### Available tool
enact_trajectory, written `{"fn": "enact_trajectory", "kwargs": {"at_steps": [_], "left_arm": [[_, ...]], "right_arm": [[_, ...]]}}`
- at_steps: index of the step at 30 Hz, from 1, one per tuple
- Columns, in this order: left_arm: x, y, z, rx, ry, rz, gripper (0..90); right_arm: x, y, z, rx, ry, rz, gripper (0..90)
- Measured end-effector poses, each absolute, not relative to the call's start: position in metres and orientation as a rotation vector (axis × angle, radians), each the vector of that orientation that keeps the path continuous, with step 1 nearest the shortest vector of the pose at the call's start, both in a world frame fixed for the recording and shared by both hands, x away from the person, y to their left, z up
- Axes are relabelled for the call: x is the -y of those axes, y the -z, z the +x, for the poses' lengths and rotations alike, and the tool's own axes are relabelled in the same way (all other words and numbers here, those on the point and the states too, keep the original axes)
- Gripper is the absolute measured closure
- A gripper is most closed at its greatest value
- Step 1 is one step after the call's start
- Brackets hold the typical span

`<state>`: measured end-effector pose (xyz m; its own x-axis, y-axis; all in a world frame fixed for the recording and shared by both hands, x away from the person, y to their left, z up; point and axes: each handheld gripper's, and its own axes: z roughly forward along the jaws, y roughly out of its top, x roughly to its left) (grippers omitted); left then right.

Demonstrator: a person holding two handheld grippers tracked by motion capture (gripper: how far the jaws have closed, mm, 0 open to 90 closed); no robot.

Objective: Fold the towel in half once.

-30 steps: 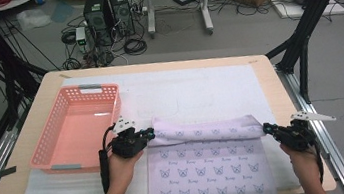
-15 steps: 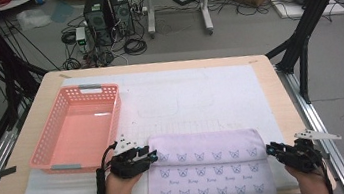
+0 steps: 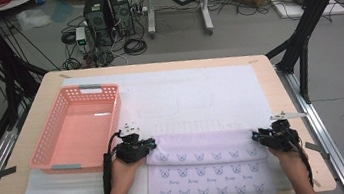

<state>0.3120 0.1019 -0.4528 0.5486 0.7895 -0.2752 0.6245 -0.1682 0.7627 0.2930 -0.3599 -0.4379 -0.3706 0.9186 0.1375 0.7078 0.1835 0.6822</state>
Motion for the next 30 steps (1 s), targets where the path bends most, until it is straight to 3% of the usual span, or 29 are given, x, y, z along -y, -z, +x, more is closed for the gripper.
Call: {"fn": "enact_trajectory", "kwargs": {"at_steps": [1, 2, 18, 30], "left_arm": [[-0.102, 0.453, 0.311, -1.149, -0.241, 1.873, 85.4], [-0.103, 0.452, 0.309, -1.141, -0.255, 1.864, 86.2], [-0.125, 0.424, 0.254, -1.003, -0.303, 1.686, 86.6], [-0.132, 0.439, 0.209, -1.003, -0.214, 1.781, 86.6]], "right_arm": [[0.358, 0.440, 0.294, -2.180, -0.964, 1.516, 76.8], [0.358, 0.439, 0.293, -2.181, -0.965, 1.502, 87.0], [0.371, 0.405, 0.228, -2.044, -1.171, 1.362, 87.3], [0.377, 0.419, 0.179, -2.150, -1.149, 1.404, 87.4]]}}
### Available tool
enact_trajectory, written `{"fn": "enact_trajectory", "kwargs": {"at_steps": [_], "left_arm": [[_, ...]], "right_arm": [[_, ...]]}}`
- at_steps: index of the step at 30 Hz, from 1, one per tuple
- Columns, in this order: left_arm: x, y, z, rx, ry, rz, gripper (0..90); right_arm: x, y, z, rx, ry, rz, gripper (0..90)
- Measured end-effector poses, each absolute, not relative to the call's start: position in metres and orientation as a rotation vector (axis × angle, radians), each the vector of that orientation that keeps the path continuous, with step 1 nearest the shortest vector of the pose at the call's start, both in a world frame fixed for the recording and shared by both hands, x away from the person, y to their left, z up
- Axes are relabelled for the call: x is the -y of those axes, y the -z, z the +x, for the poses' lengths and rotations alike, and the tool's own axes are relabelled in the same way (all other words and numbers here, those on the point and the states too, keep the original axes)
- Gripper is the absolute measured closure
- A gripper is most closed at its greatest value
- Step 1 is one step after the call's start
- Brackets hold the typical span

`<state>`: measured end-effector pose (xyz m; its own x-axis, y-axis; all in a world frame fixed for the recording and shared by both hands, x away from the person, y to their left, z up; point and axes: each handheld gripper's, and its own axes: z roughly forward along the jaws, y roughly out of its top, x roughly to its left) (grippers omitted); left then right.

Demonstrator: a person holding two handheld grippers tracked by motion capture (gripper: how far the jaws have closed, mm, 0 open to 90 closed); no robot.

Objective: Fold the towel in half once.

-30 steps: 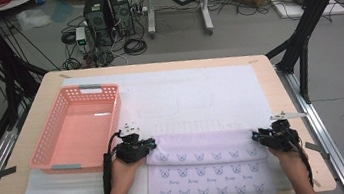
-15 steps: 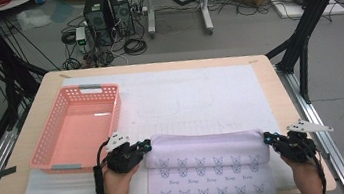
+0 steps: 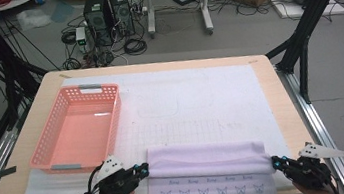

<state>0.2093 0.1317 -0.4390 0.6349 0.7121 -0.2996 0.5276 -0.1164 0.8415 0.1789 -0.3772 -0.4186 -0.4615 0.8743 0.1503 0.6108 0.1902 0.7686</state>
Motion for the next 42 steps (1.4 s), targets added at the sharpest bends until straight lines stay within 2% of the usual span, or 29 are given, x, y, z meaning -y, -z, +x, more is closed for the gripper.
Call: {"fn": "enact_trajectory", "kwargs": {"at_steps": [2, 3, 4, 5, 6, 7, 10, 13, 17, 21, 22, 26, 33, 37, 39, 40, 42], "left_arm": [[-0.132, 0.447, 0.210, -1.021, -0.180, 1.788, 85.4], [-0.132, 0.448, 0.212, -1.022, -0.167, 1.780, 81.4], [-0.132, 0.448, 0.214, -1.023, -0.174, 1.765, 74.8], [-0.132, 0.447, 0.217, -1.021, -0.202, 1.757, 62.5], [-0.132, 0.444, 0.220, -1.029, -0.232, 1.737, 53.7], [-0.132, 0.443, 0.224, -1.029, -0.249, 1.722, 50.7], [-0.131, 0.442, 0.236, -1.046, -0.267, 1.719, 47.7], [-0.127, 0.446, 0.251, -1.081, -0.279, 1.733, 46.3], [-0.122, 0.450, 0.266, -1.109, -0.283, 1.760, 45.7], [-0.119, 0.453, 0.273, -1.133, -0.262, 1.773, 45.3], [-0.120, 0.453, 0.273, -1.136, -0.256, 1.776, 44.7], [-0.122, 0.453, 0.275, -1.146, -0.228, 1.776, 44.3], [-0.119, 0.455, 0.273, -1.154, -0.170, 1.802, 46.0], [-0.110, 0.455, 0.271, -1.105, -0.182, 1.851, 46.1], [-0.105, 0.454, 0.269, -1.084, -0.202, 1.883, 56.2], [-0.104, 0.454, 0.268, -1.084, -0.217, 1.894, 62.9], [-0.101, 0.454, 0.267, -1.088, -0.237, 1.904, 70.7]], "right_arm": [[0.378, 0.422, 0.175, -2.175, -1.148, 1.428, 86.7], [0.379, 0.424, 0.175, -2.192, -1.133, 1.444, 80.9], [0.379, 0.425, 0.176, -2.187, -1.122, 1.450, 72.9], [0.381, 0.426, 0.177, -2.165, -1.130, 1.473, 66.9], [0.383, 0.425, 0.179, -2.137, -1.154, 1.494, 66.1], [0.384, 0.421, 0.180, -2.100, -1.174, 1.488, 68.3], [0.380, 0.415, 0.190, -2.081, -1.177, 1.447, 74.8], [0.369, 0.421, 0.205, -2.128, -1.137, 1.432, 76.7], [0.357, 0.435, 0.230, -2.180, -1.069, 1.426, 78.6], [0.362, 0.444, 0.245, -2.157, -1.018, 1.419, 89.0], [0.365, 0.444, 0.244, -2.116, -0.991, 1.415, 88.1], [0.375, 0.440, 0.237, -2.083, -1.028, 1.452, 81.7], [0.375, 0.440, 0.229, -2.144, -1.111, 1.451, 57.1], [0.365, 0.446, 0.232, -2.182, -1.048, 1.416, 51.7], [0.362, 0.446, 0.232, -2.194, -1.007, 1.392, 53.2], [0.362, 0.445, 0.232, -2.196, -1.004, 1.390, 55.4], [0.363, 0.445, 0.233, -2.199, -1.003, 1.391, 61.9]]}}
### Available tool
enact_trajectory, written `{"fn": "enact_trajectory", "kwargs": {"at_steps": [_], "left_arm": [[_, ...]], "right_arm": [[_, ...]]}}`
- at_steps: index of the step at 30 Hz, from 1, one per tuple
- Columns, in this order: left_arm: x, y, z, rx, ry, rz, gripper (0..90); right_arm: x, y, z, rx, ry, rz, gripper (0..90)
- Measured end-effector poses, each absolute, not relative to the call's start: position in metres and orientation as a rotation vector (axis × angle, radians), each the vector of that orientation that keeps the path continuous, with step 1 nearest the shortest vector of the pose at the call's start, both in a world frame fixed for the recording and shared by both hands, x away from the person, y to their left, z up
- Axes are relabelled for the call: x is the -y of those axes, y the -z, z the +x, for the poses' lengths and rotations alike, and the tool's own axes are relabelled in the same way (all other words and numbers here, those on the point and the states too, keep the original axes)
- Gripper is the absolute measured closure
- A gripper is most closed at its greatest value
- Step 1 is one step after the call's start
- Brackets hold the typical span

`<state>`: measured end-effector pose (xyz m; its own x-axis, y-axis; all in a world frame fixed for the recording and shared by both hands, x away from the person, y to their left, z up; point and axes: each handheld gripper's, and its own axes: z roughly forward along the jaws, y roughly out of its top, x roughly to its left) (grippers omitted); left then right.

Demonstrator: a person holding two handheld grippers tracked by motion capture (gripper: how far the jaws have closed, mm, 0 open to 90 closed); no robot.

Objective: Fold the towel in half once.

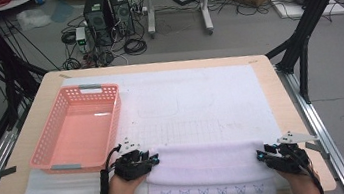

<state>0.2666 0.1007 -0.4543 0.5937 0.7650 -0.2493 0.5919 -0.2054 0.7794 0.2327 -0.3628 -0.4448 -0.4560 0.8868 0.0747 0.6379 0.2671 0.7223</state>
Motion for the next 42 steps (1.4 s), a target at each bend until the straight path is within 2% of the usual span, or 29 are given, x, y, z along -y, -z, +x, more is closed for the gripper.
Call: {"fn": "enact_trajectory", "kwargs": {"at_steps": [1, 3, 4, 7, 9, 16, 21, 31, 42], "left_arm": [[-0.100, 0.454, 0.266, -1.082, -0.227, 1.910, 78.0], [-0.097, 0.454, 0.265, -1.081, -0.222, 1.915, 82.5], [-0.097, 0.455, 0.265, -1.083, -0.221, 1.914, 83.3], [-0.099, 0.455, 0.267, -1.094, -0.183, 1.896, 84.5], [-0.101, 0.456, 0.267, -1.098, -0.168, 1.886, 84.9], [-0.104, 0.442, 0.266, -1.039, -0.273, 1.839, 85.4], [-0.103, 0.432, 0.285, -1.042, -0.303, 1.818, 85.5], [-0.104, 0.423, 0.346, -1.144, -0.304, 1.775, 85.4], [-0.106, 0.406, 0.385, -1.129, -0.443, 1.772, 85.3]], "right_arm": [[0.363, 0.445, 0.233, -2.199, -1.005, 1.405, 65.5], [0.363, 0.444, 0.234, -2.207, -1.010, 1.410, 72.7], [0.361, 0.444, 0.234, -2.232, -1.031, 1.409, 81.4], [0.359, 0.443, 0.233, -2.261, -1.025, 1.377, 84.0], [0.362, 0.443, 0.234, -2.266, -1.047, 1.387, 84.4], [0.364, 0.441, 0.233, -2.239, -1.054, 1.352, 85.2], [0.366, 0.437, 0.243, -2.183, -1.086, 1.353, 85.6], [0.365, 0.428, 0.307, -2.159, -1.074, 1.391, 85.5], [0.348, 0.405, 0.362, -2.135, -0.968, 1.288, 85.4]]}}
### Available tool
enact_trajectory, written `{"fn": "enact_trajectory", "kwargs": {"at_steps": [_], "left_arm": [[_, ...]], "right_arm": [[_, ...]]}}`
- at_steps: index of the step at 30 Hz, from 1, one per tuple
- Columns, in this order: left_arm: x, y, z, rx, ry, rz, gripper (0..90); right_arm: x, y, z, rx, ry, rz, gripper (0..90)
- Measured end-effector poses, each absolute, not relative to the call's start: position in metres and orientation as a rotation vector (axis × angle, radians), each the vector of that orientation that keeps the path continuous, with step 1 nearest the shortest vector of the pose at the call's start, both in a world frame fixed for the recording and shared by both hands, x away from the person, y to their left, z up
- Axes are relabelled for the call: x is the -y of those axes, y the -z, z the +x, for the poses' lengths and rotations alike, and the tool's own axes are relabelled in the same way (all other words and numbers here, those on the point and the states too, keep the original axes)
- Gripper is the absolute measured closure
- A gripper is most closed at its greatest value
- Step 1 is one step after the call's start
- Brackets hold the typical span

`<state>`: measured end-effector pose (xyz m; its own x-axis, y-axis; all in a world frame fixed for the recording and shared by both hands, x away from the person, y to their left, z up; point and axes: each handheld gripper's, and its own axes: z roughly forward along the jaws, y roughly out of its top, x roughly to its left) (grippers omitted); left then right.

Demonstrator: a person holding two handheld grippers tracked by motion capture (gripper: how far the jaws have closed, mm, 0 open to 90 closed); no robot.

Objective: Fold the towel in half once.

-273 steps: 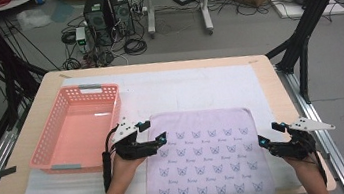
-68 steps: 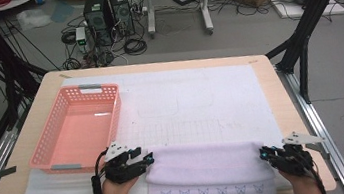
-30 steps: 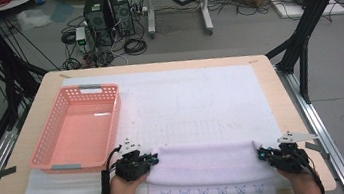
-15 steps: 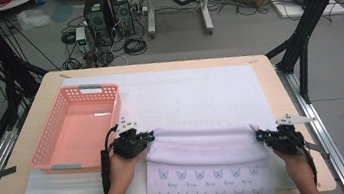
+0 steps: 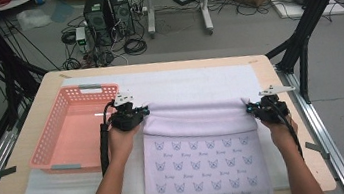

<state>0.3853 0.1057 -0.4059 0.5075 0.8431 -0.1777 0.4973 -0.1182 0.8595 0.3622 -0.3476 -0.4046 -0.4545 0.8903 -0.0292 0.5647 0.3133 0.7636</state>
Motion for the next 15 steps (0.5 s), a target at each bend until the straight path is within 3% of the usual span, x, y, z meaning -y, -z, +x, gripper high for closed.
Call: {"fn": "enact_trajectory", "kwargs": {"at_steps": [7, 8, 10, 11, 15], "left_arm": [[-0.098, 0.416, 0.395, -1.155, -0.426, 1.779, 83.9], [-0.096, 0.418, 0.394, -1.147, -0.428, 1.779, 78.9], [-0.093, 0.422, 0.391, -1.115, -0.413, 1.805, 63.5], [-0.092, 0.424, 0.389, -1.109, -0.407, 1.820, 59.3], [-0.092, 0.428, 0.387, -1.138, -0.364, 1.857, 57.1]], "right_arm": [[0.348, 0.410, 0.382, -2.083, -0.995, 1.379, 85.1], [0.349, 0.413, 0.384, -2.085, -1.004, 1.414, 82.1], [0.351, 0.416, 0.386, -2.087, -1.014, 1.474, 61.3], [0.353, 0.417, 0.386, -2.089, -1.020, 1.497, 59.1], [0.359, 0.411, 0.380, -2.087, -1.059, 1.504, 59.9]]}}
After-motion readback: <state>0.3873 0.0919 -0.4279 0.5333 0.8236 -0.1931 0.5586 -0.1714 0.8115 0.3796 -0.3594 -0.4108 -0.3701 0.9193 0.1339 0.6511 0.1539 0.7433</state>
